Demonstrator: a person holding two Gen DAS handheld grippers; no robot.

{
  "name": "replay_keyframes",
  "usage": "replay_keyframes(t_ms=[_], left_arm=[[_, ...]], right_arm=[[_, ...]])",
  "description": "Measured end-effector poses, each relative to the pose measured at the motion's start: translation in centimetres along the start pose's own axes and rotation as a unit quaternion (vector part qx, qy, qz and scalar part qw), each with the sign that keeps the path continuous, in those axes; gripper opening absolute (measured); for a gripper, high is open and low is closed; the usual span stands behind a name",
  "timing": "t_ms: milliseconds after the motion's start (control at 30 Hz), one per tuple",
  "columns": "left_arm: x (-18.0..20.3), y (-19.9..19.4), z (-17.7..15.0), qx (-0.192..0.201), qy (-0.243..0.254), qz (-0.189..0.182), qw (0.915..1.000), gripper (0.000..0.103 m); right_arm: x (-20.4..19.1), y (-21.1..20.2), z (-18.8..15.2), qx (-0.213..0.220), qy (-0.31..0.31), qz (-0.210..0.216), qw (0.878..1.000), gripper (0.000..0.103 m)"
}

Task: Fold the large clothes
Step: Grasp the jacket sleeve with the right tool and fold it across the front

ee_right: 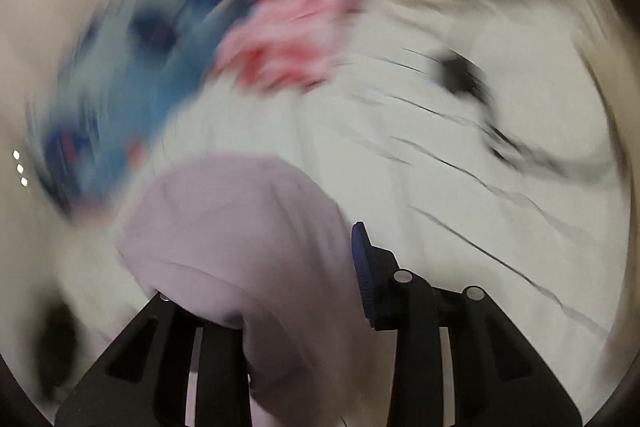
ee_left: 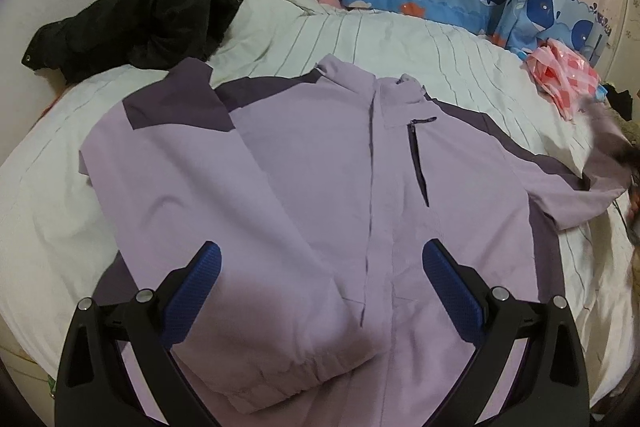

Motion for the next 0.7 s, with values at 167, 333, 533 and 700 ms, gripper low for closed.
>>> replay_keyframes(t_ms=[167, 333, 533, 700], left_arm=[[0.4, 0.9, -0.4, -0.012, 0.006, 0.008, 0.9999, 0.097], [0.6, 1.6, -0.7, -0.022, 0.009, 0.010, 0.9997, 0.097], [1.0, 1.3, 0.1, -0.010, 0.002, 0.026, 0.9996, 0.097], [1.5, 0.2, 1.2, 0.008, -0.033, 0.019, 0.9992, 0.097]], right_arm=[[4.6, -2.3, -2.3, -0.076, -0.001, 0.038, 0.996, 0.060], [4.5, -1.2, -3.9, -0.099, 0.013, 0.074, 0.992, 0.072], [-7.1, 1.1, 4.1, -0.044, -0.037, 0.136, 0.989, 0.005], [-20.8, -1.3, 11.6, 0.020, -0.135, 0.178, 0.974, 0.005]])
Point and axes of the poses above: each gripper's, at about its wrist camera, not at the fingertips, and y roughly the way its jaws point, x to its right, z to its top, the point moved 8 cm from there along y, roughly the way its jaws point, and after that the axes turned 2 degrees about -z, right-handed, at the moved point
